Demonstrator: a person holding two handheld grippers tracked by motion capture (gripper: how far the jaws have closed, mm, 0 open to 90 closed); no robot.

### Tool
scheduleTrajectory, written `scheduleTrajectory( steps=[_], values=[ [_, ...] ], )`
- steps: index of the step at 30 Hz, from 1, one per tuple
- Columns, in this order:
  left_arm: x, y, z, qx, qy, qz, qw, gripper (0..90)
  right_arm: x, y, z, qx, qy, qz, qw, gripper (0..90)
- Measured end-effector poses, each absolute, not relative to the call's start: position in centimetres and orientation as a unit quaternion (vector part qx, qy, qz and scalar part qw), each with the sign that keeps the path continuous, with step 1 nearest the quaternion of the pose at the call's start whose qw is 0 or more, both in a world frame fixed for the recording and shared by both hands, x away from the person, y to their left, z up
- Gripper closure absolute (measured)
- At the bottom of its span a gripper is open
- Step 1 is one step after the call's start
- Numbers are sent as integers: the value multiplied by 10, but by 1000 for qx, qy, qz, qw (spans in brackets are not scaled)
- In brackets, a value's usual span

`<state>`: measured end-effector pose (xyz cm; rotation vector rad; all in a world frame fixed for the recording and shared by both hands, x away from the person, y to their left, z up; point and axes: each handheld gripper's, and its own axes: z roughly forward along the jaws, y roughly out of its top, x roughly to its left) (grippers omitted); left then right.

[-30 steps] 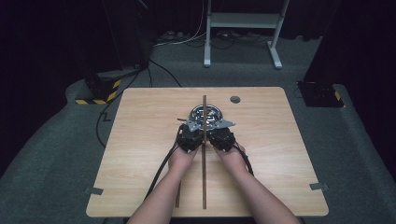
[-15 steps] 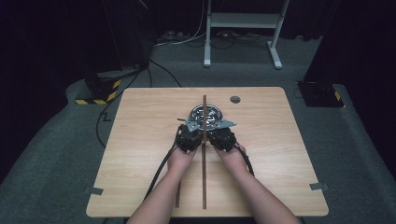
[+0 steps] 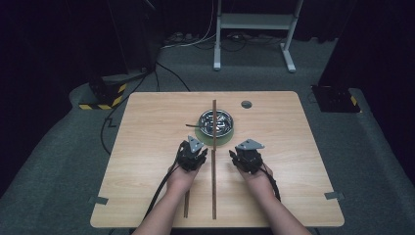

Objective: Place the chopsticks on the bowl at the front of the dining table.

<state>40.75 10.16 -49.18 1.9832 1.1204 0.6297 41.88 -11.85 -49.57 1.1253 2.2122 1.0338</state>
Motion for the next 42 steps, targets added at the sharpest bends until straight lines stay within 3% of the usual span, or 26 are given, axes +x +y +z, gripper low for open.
scheduleTrajectory(
  steps=[11, 22, 42],
  values=[
    [396, 92, -492, 784, 426, 246, 379, 689, 405, -116, -517, 420, 813, 343, 211, 574],
    [397, 80, -491, 783, 420, 245, 388, 789, 402, -120, -523, 428, 808, 354, 196, 609],
    [403, 73, -495, 788, 421, 244, 378, 842, 402, -120, -523, 425, 810, 352, 198, 608]
  ],
)
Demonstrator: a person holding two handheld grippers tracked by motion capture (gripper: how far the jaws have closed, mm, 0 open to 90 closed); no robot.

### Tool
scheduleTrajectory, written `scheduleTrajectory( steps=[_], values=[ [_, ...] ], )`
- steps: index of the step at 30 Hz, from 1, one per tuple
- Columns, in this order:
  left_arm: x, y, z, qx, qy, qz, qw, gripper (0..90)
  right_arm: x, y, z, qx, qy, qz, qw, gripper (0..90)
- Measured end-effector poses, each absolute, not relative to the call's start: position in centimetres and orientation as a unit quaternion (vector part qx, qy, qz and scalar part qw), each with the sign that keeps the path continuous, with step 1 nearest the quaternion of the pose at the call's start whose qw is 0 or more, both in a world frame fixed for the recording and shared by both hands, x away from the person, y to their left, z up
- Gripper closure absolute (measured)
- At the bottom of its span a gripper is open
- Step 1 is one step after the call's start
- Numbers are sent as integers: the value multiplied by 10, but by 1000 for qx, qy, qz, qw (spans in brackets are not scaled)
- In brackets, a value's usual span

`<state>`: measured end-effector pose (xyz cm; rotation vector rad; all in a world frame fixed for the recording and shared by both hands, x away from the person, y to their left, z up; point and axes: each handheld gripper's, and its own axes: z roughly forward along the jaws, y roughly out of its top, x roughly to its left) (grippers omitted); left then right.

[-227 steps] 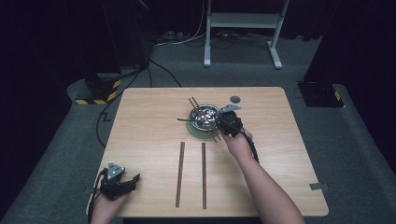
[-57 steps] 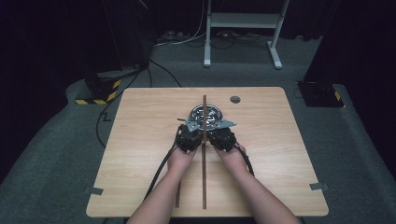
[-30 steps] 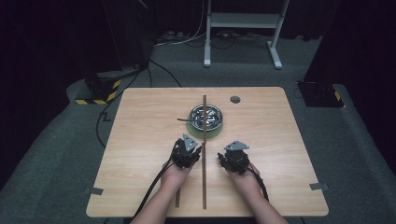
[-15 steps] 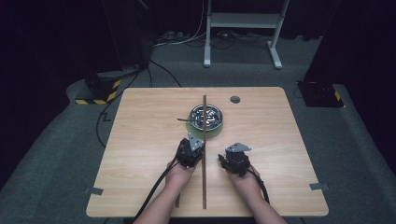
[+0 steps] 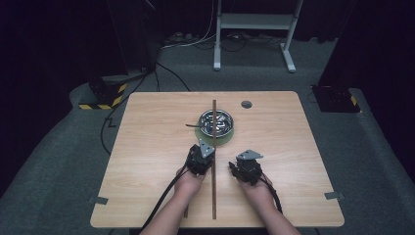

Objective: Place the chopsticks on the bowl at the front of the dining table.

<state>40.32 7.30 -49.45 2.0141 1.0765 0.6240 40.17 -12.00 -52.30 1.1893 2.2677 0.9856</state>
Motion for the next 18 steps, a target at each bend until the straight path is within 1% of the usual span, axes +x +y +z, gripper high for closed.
scheduleTrajectory(
  steps=[18],
  values=[
    [402, 72, -495, 792, 416, 242, 375, 832, 401, -120, -523, 424, 811, 351, 199, 611]
  ],
)
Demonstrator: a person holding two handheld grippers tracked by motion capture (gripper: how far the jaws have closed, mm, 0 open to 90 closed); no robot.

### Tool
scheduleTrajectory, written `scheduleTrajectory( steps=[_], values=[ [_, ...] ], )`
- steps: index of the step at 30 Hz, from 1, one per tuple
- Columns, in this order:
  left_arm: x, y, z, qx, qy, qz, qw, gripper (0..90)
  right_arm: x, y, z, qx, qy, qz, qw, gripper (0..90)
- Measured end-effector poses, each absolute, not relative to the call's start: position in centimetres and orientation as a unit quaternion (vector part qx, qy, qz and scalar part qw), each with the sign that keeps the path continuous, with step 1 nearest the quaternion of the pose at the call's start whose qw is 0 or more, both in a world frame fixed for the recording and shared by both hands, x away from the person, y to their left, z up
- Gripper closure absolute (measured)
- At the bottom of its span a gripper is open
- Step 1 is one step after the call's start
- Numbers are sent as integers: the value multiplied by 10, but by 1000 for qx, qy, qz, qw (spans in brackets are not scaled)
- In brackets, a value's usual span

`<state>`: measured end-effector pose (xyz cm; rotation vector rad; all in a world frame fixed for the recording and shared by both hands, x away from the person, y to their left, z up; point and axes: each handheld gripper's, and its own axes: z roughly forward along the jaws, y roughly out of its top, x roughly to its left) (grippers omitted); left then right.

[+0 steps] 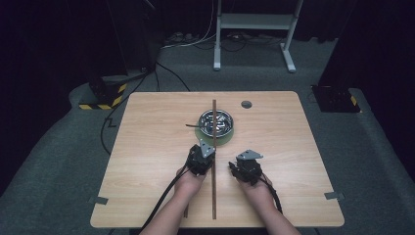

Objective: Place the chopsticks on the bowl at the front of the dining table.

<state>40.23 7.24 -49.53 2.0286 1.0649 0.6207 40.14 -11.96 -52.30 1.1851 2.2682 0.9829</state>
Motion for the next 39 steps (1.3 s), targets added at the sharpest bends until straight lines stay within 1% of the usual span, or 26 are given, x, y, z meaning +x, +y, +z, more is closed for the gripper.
scheduleTrajectory(
  steps=[2, 4, 6, 7, 9, 12, 15, 18, 25, 39],
  values=[
    [402, 72, -495, 792, 417, 242, 375, 830, 401, -119, -523, 424, 811, 351, 198, 620],
    [401, 74, -494, 790, 416, 244, 377, 821, 399, -119, -523, 421, 809, 355, 204, 696],
    [399, 78, -493, 787, 420, 250, 377, 828, 397, -117, -520, 410, 807, 364, 219, 796],
    [401, 81, -492, 785, 421, 255, 375, 842, 397, -116, -515, 410, 805, 373, 212, 826],
    [406, 86, -490, 779, 430, 261, 375, 865, 399, -110, -503, 400, 802, 385, 220, 859],
    [416, 88, -488, 771, 441, 262, 378, 869, 410, -99, -488, 393, 797, 398, 226, 865],
    [427, 88, -488, 763, 451, 258, 385, 862, 426, -89, -481, 397, 794, 396, 237, 862],
    [437, 88, -490, 758, 459, 256, 385, 854, 445, -81, -482, 415, 787, 394, 231, 860],
    [452, 87, -495, 752, 469, 241, 395, 856, 470, -74, -493, 433, 783, 389, 219, 859],
    [456, 81, -497, 752, 465, 240, 400, 854, 468, -66, -494, 417, 785, 397, 229, 849]
  ],
)
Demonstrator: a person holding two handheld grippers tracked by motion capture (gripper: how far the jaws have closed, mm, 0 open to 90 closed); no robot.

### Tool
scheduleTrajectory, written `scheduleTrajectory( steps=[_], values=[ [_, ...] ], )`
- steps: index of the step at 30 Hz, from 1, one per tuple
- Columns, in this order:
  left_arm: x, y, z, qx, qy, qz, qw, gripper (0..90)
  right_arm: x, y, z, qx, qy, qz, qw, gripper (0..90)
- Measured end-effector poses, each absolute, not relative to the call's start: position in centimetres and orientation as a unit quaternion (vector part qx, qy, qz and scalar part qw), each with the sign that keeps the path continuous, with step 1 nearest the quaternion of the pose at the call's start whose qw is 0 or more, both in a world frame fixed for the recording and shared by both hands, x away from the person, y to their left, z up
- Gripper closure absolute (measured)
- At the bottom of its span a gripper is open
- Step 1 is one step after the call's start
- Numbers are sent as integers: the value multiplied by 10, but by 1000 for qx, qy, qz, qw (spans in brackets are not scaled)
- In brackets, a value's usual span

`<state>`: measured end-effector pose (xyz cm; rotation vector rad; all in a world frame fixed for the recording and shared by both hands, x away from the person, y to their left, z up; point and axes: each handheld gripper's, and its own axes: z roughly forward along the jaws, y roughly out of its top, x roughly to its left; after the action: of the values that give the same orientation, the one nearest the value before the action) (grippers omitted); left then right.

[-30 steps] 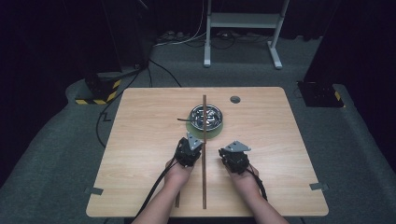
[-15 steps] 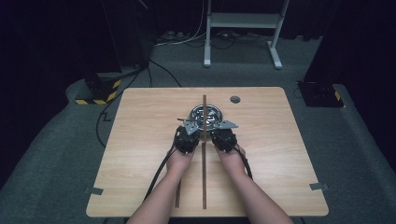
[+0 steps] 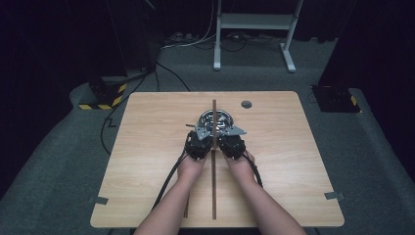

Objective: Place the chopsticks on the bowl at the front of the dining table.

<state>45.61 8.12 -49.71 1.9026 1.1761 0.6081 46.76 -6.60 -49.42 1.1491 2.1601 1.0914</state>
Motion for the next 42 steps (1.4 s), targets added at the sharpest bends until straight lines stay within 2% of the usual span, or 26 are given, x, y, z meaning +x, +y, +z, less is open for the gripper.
scheduleTrajectory(
  steps=[15, 20, 27, 31, 38, 42],
  values=[
    [456, 83, -498, 754, 464, 239, 398, 837, 467, -65, -493, 419, 784, 398, 230, 818],
    [451, 88, -494, 754, 464, 246, 395, 793, 463, -69, -491, 421, 783, 395, 232, 741],
    [441, 108, -490, 752, 468, 257, 386, 635, 455, -87, -490, 433, 776, 392, 239, 554],
    [434, 125, -489, 750, 472, 245, 393, 527, 450, -103, -490, 439, 772, 389, 245, 476],
    [418, 161, -491, 752, 483, 246, 376, 432, 444, -127, -492, 449, 771, 376, 252, 415],
    [409, 180, -493, 751, 489, 242, 371, 407, 439, -142, -494, 453, 773, 365, 254, 397]
  ],
)
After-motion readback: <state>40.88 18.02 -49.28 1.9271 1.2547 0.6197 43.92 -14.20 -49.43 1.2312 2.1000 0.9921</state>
